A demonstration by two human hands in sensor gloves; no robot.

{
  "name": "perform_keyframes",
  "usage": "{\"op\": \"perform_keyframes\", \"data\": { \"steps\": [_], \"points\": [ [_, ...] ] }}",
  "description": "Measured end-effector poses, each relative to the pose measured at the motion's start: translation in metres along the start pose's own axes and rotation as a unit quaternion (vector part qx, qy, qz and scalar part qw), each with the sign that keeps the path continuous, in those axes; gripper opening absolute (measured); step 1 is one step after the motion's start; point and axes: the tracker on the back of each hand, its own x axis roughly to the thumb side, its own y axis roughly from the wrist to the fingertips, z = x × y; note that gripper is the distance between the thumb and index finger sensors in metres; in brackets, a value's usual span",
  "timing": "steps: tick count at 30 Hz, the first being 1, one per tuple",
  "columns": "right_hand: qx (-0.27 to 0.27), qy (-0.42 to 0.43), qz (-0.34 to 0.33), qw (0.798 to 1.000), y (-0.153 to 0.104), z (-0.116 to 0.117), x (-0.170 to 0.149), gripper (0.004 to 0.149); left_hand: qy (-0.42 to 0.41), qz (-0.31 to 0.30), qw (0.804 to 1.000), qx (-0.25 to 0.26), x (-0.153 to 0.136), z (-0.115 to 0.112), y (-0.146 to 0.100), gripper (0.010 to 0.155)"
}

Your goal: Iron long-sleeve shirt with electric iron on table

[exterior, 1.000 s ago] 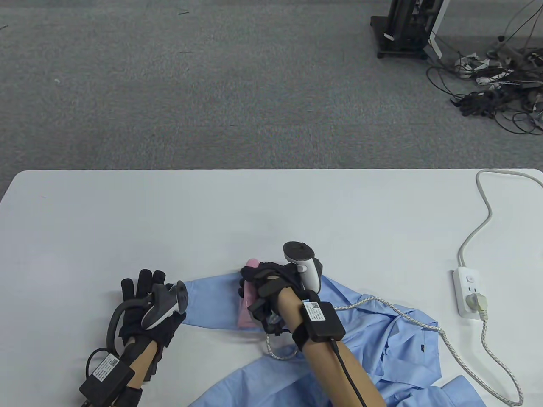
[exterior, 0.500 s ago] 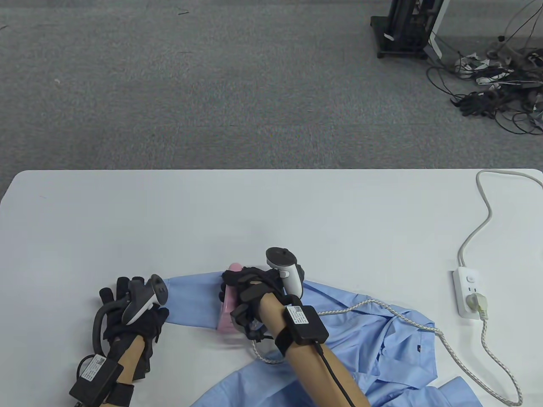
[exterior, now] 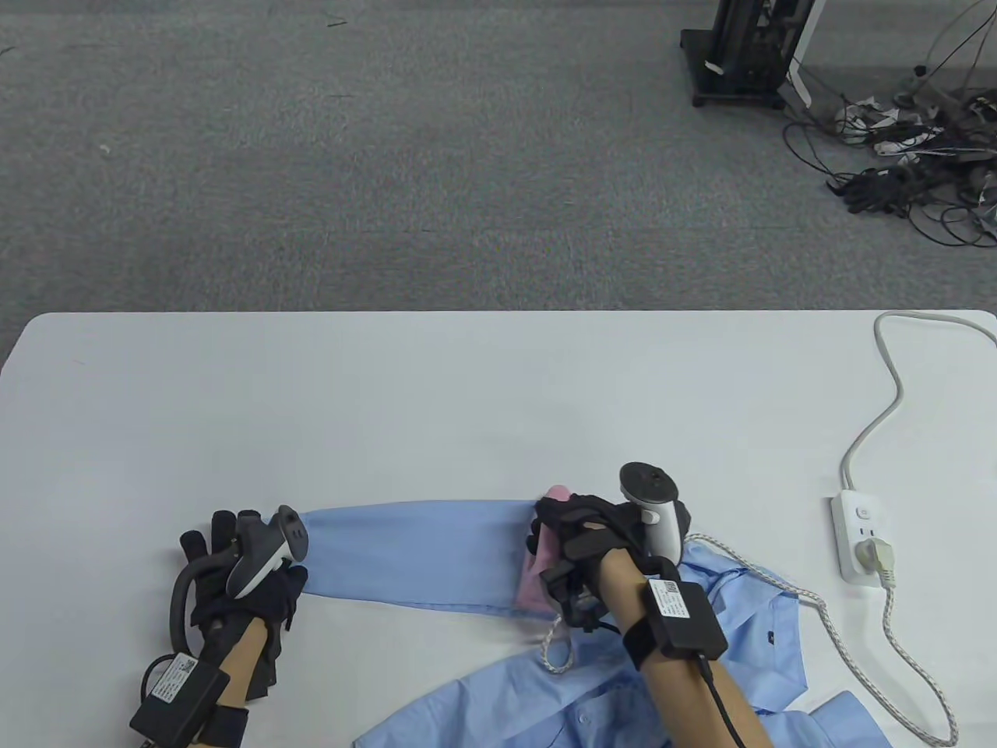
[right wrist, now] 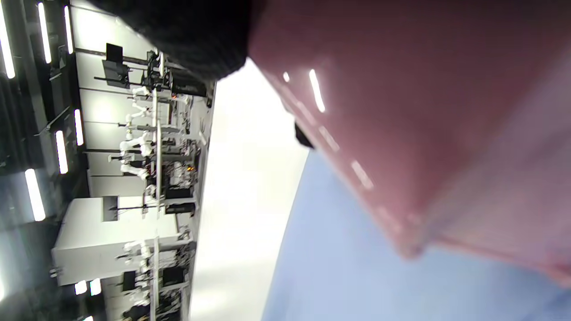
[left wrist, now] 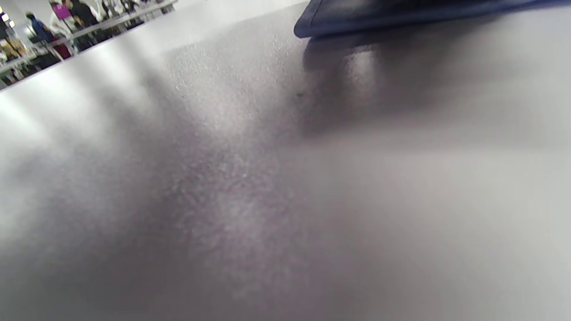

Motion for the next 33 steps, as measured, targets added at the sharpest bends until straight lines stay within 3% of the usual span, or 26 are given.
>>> {"op": "perform_keyframes", "data": {
  "steps": [11, 16, 22, 25, 28, 33],
  "points": [
    [-0.115, -0.013, 0.023, 0.993, -0.018, -0.108, -0.024, 0.062, -0.005, 0.003, 1.000, -0.002, -0.001, -0.001, -0.003, 0.059],
    [-0.134, -0.001, 0.033, 0.990, -0.021, -0.133, -0.030, 0.062, -0.014, 0.000, 1.000, -0.008, -0.004, -0.003, -0.005, 0.059],
    [-0.122, 0.003, 0.037, 0.992, -0.020, -0.128, -0.027, 0.062, -0.028, -0.005, 1.000, -0.007, -0.006, -0.002, -0.003, 0.056],
    [-0.093, 0.028, 0.011, 0.995, -0.028, -0.117, -0.011, 0.062, -0.040, -0.018, 0.999, 0.014, -0.008, -0.001, -0.001, 0.053],
    [-0.059, 0.050, -0.053, 0.996, -0.046, -0.103, 0.027, 0.062, -0.048, -0.020, 0.999, 0.015, -0.009, 0.000, -0.001, 0.053],
    [0.025, 0.001, -0.151, 0.988, -0.085, -0.038, 0.117, 0.063, -0.030, -0.013, 0.999, 0.020, -0.007, 0.000, -0.003, 0.054]
  ]
}}
